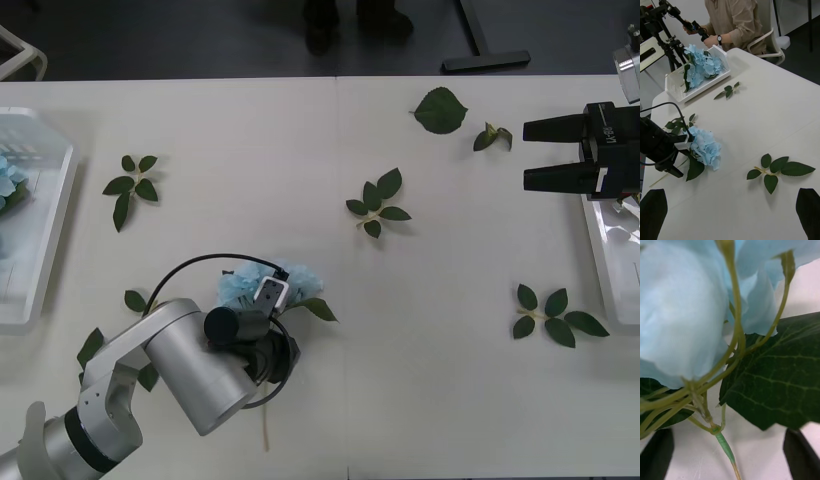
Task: Place the red flowers into the right box and the blue flowers into the left box. If a person shows an open palm, hand one flower to the person first, then continue sorting.
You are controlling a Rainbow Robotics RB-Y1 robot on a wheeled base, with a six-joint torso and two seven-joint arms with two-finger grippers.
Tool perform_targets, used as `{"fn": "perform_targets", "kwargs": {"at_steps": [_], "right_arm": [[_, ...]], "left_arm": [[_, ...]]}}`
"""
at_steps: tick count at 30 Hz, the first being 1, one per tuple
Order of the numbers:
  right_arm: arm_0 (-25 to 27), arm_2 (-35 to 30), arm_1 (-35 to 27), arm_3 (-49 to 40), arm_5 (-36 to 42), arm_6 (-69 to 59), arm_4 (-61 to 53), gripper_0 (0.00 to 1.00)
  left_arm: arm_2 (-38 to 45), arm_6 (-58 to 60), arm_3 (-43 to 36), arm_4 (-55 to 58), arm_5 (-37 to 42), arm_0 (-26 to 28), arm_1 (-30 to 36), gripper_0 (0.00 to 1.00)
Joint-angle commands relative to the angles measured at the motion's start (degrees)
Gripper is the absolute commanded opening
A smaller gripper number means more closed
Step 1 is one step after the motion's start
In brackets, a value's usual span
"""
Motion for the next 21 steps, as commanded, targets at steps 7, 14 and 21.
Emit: {"fn": "perform_targets", "kwargs": {"at_steps": [7,14,21], "right_arm": [[0.6,0.4,-2.8,-1.7,-0.1,-0.4,-1.0,1.00],[0.6,0.4,-2.7,-1.6,-0.1,-0.4,-1.0,1.00],[0.6,0.4,-2.7,-1.7,-0.1,-0.4,-1.0,1.00]], "left_arm": [[-1.6,2.5,-0.2,-1.8,-0.9,-1.7,-1.3,0.00],[-1.6,2.5,-0.3,-4.1,-1.1,-2.0,-0.7,0.00],[-0.9,2.5,-3.9,-4.9,-1.2,-2.6,2.8,0.00]]}}
